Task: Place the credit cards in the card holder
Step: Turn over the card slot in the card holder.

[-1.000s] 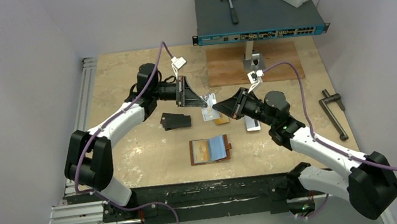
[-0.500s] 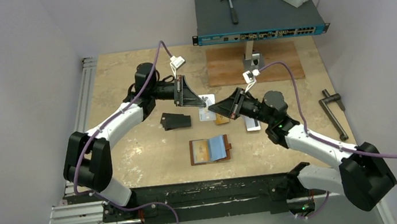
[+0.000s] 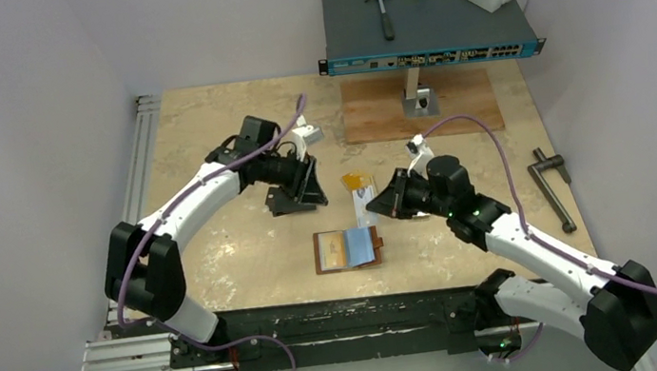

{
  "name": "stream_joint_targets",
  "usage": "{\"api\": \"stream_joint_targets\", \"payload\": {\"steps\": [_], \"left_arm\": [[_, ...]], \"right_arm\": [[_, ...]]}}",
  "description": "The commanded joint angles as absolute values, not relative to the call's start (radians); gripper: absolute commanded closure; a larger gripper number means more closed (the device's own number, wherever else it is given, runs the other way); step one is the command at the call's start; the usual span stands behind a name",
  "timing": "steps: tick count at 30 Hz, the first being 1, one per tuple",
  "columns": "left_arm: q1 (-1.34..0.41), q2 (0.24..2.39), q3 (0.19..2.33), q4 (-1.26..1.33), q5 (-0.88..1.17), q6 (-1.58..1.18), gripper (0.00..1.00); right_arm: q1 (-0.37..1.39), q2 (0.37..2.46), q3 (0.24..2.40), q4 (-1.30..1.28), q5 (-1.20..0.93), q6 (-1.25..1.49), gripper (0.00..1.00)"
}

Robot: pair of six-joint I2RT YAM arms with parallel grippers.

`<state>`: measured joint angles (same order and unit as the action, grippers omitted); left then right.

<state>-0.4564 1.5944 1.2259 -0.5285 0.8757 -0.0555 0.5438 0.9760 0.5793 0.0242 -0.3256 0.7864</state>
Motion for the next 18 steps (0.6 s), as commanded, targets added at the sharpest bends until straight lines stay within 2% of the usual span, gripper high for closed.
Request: {"api": "stream_joint_targets", "payload": {"steps": [1,7,18], "left_arm": [[-0.528,1.529,1.155,-0.666,0.669,0.354,0.71],[-0.658,1.523,1.062,-0.588,0.548,0.447,0.72],[-0.698,1.555,1.009,-0.466,0.555,0.325,0.74]], "right_arm": [[0.567,0.970,0.501,-0.122,-0.249,0.756,1.00],[0.574,0.972,0.464,-0.134,-0.224,0.746,1.00],[0.574,1.000,0.438,-0.089,-0.218,0.747,1.00]]}}
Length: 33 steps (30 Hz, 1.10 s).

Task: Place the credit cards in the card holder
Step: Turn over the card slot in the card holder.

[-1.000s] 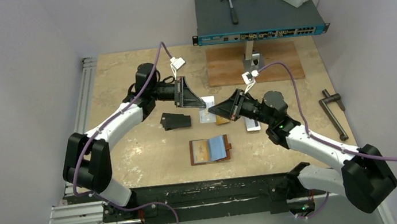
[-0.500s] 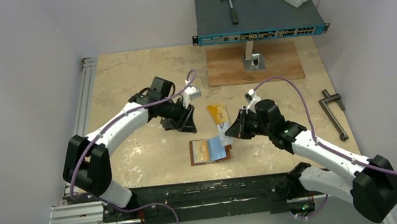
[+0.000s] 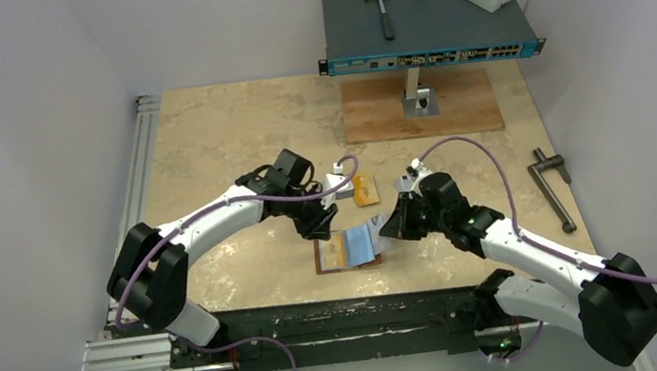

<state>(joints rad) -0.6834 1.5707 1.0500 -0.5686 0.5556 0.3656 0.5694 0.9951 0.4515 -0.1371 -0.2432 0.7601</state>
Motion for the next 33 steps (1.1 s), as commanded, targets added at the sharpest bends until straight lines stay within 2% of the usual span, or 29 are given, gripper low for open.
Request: {"api": "stream_joint_targets", "payload": {"steps": [1,6,10,15,19,24,33], "left_arm": [[-0.701,1.554,0.992,-0.439,0.557,0.299,0.74],[-0.713,1.577,0.956,-0.386,0.571,0.262,0.74],[-0.714,1.557,1.028,-0.462,0.572,0.339,0.73],[-0.713,1.501,1.136,-0.701,0.498,0.597,0.73],[-0.713,1.465,1.088,-0.807,0.365,0.847,0.73],[-0.716,1.368,0.870,-0.705,0.281,1.146,0.74],[-0.792,1.460,0.816,-0.460,0.310,1.230,0.73]], "right_arm": [[0.574,1.006,0.435,-0.081,-0.220,0.748,1.00],[0.574,1.025,0.430,-0.066,-0.226,0.752,1.00],[0.574,1.016,0.418,-0.063,-0.222,0.755,1.00],[0.574,0.996,0.419,-0.093,-0.208,0.751,1.00],[0.573,0.968,0.450,-0.156,-0.184,0.729,1.00],[0.574,0.956,0.460,-0.158,-0.186,0.733,1.00],[0.574,0.913,0.443,-0.116,-0.227,0.788,1.00]]}}
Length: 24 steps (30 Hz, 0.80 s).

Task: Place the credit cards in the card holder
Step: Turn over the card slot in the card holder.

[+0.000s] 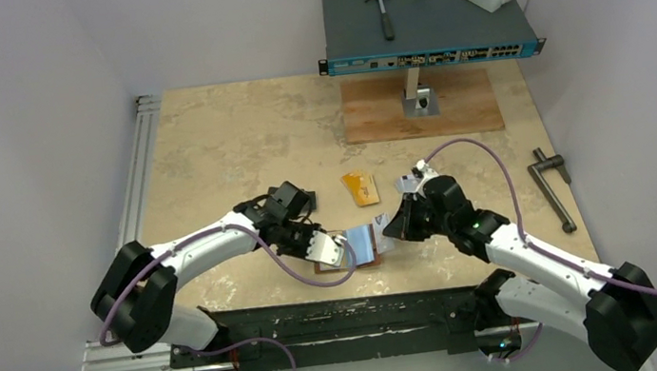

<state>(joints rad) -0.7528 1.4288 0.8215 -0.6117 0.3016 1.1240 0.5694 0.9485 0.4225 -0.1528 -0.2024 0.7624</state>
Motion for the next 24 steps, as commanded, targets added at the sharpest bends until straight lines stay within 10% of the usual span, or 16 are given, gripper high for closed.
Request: {"api": "stream_joint_targets", "payload": {"steps": [1,24], "left_arm": [[-0.801,1.468,0.818,-0.449,0.312,1.229,0.73],[-0.867,1.520,0.762,-0.388,0.273,1.310,0.74]], "right_arm": [[0.574,0.908,0.442,-0.111,-0.228,0.792,1.00],[0.574,1.006,0.377,0.013,-0.228,0.819,1.00]]}}
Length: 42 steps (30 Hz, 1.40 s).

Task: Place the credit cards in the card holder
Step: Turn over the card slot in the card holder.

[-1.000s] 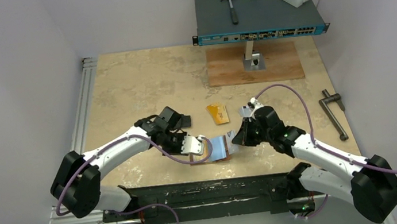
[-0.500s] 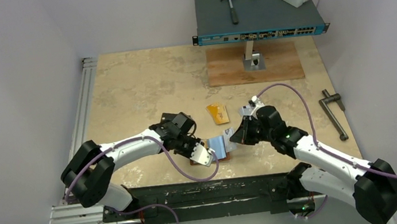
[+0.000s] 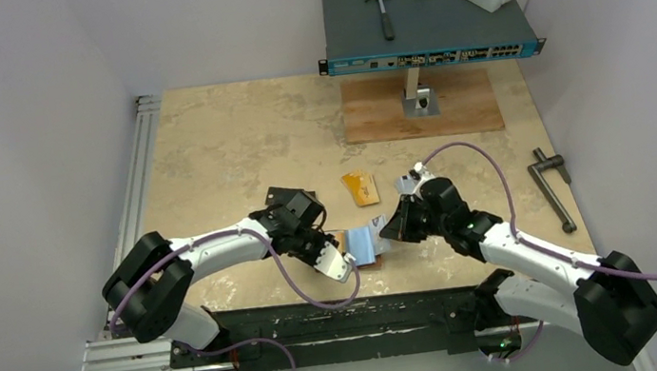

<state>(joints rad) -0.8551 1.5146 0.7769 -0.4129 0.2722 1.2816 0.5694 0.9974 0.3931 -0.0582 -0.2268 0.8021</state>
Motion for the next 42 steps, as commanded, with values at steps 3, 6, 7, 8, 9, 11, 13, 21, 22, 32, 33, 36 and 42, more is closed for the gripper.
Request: {"api": "stream_joint_targets", "payload": {"steps": [3,6,7,8,9,11,13,21,22,32,33,36,42], "left_arm": [[-0.872,1.520,0.764,-0.388,0.271,1.301,0.74],[-0.880,1.518,0.765,-0.387,0.266,1.292,0.74],[-0.881,1.517,0.767,-0.387,0.263,1.289,0.74],[-0.883,1.516,0.769,-0.387,0.263,1.286,0.75],[-0.883,1.516,0.768,-0.388,0.262,1.285,0.75],[-0.886,1.514,0.767,-0.386,0.259,1.283,0.75],[-0.887,1.514,0.767,-0.385,0.258,1.281,0.75],[-0.895,1.513,0.770,-0.378,0.249,1.276,0.75],[-0.895,1.511,0.770,-0.376,0.249,1.275,0.75],[-0.897,1.505,0.769,-0.338,0.223,1.251,0.75],[-0.897,1.504,0.769,-0.326,0.217,1.241,0.76],[-0.896,1.498,0.774,-0.294,0.194,1.199,0.76],[-0.894,1.471,0.764,-0.305,0.173,1.161,0.76]], "right_arm": [[0.574,1.011,0.366,0.031,-0.227,0.824,1.00],[0.574,1.017,0.357,0.044,-0.230,0.832,1.00],[0.575,1.017,0.355,0.048,-0.230,0.832,1.00],[0.574,1.018,0.352,0.052,-0.231,0.835,1.00],[0.574,1.019,0.349,0.059,-0.235,0.840,1.00],[0.574,1.019,0.342,0.080,-0.244,0.852,1.00],[0.574,1.022,0.337,0.101,-0.255,0.868,1.00],[0.574,1.034,0.336,0.161,-0.298,0.907,1.00],[0.574,1.041,0.336,0.169,-0.301,0.910,1.00],[0.574,1.071,0.344,0.230,-0.368,0.916,1.00],[0.574,1.086,0.348,0.240,-0.374,0.915,1.00],[0.574,1.139,0.357,0.270,-0.396,0.913,1.00],[0.574,1.175,0.363,0.289,-0.407,0.910,1.00]]}}
